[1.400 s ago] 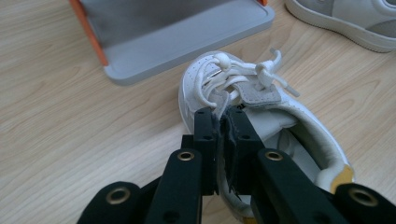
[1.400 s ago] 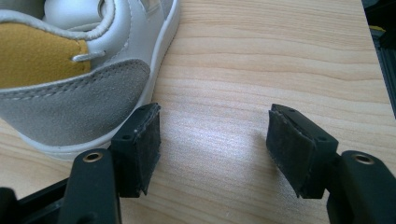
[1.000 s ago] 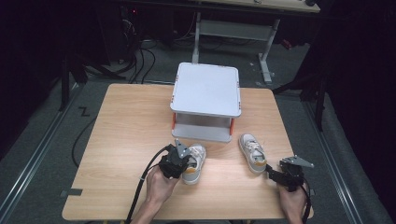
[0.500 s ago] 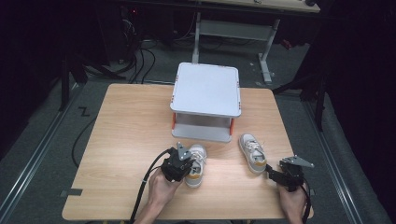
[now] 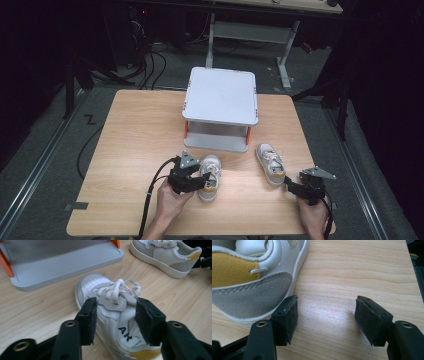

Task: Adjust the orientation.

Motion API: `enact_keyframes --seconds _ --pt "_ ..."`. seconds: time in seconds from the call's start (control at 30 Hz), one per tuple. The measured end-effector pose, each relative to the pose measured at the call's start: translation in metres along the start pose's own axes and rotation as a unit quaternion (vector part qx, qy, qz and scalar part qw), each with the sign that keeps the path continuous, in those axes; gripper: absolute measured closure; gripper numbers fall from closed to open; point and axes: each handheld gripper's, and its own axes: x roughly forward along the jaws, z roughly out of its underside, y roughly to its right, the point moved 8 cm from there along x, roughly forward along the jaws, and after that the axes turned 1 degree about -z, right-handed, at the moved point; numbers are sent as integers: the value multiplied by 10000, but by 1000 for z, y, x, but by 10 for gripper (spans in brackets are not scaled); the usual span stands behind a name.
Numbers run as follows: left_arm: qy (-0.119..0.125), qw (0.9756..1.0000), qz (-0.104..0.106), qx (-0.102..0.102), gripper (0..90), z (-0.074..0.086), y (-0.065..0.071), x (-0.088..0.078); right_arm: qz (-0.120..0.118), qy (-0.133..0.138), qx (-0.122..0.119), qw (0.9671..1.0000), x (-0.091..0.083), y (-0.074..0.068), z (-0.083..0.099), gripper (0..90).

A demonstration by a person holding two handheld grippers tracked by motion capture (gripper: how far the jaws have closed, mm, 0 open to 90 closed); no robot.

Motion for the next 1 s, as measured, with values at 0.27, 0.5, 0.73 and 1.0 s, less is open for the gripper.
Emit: enact_keyframes --seconds 0.27,0.5,0.73,1.0 --pt "254 9994 16 -245 368 5 -32 -15 19 2 -15 10000 0 0 0 353" --pt "255 9984 -259 -430 343 23 -69 -23 50 -21 21 10000 1 2 -1 314" --pt "103 9950 -807 -584 339 47 -105 -15 -46 37 61 10000 -5 5 -1 446" --pt "-49 9915 -1187 -529 339 68 -120 -3 -267 486 30 9985 -31 -2 -17 554"
